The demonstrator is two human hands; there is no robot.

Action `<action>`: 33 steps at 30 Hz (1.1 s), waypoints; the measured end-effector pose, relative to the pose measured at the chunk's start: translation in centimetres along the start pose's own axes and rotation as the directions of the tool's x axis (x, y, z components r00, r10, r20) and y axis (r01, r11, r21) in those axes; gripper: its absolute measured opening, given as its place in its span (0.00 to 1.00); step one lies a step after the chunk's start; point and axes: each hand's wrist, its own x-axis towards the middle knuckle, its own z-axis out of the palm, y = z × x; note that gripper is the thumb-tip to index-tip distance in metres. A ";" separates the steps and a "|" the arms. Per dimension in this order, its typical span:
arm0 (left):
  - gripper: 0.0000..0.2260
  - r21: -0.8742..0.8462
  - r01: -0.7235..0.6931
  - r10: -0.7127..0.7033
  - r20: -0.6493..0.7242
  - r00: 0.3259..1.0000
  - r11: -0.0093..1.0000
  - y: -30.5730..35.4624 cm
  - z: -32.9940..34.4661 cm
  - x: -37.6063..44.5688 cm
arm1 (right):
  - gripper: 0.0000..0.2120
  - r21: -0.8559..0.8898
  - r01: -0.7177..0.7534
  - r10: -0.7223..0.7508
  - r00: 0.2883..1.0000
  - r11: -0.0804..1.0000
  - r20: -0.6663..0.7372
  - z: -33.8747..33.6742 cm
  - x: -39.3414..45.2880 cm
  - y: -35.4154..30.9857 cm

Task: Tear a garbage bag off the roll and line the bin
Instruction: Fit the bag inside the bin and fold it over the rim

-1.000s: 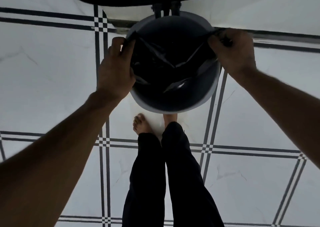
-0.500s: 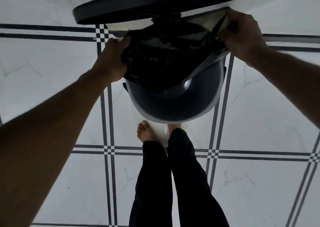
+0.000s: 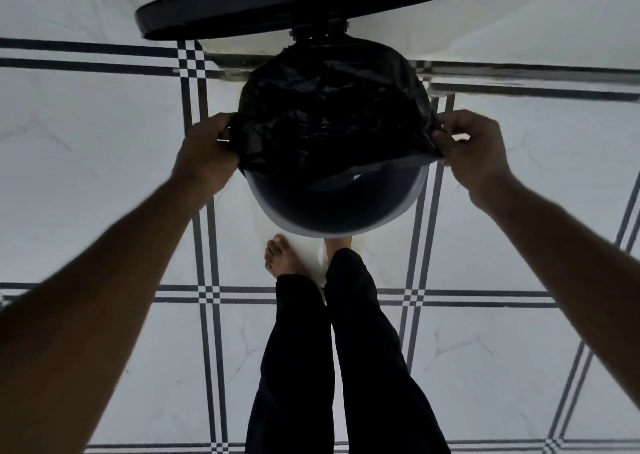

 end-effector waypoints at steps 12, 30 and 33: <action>0.23 -0.141 0.216 -0.243 -0.224 0.944 0.966 1.2 5.4 -2.4 | 0.11 0.193 -0.361 0.346 0.932 0.912 0.109 1.1 -5.6 2.1; 0.30 -0.522 0.478 -0.625 -0.142 0.768 0.706 2.7 8.5 -2.1 | 0.06 0.265 -0.563 0.495 0.821 0.783 0.284 2.3 -8.4 2.8; 0.24 -0.324 0.474 -0.557 -0.250 0.792 0.819 2.3 8.5 -2.4 | 0.04 0.178 -0.594 0.508 0.780 0.785 0.366 2.9 -9.3 2.4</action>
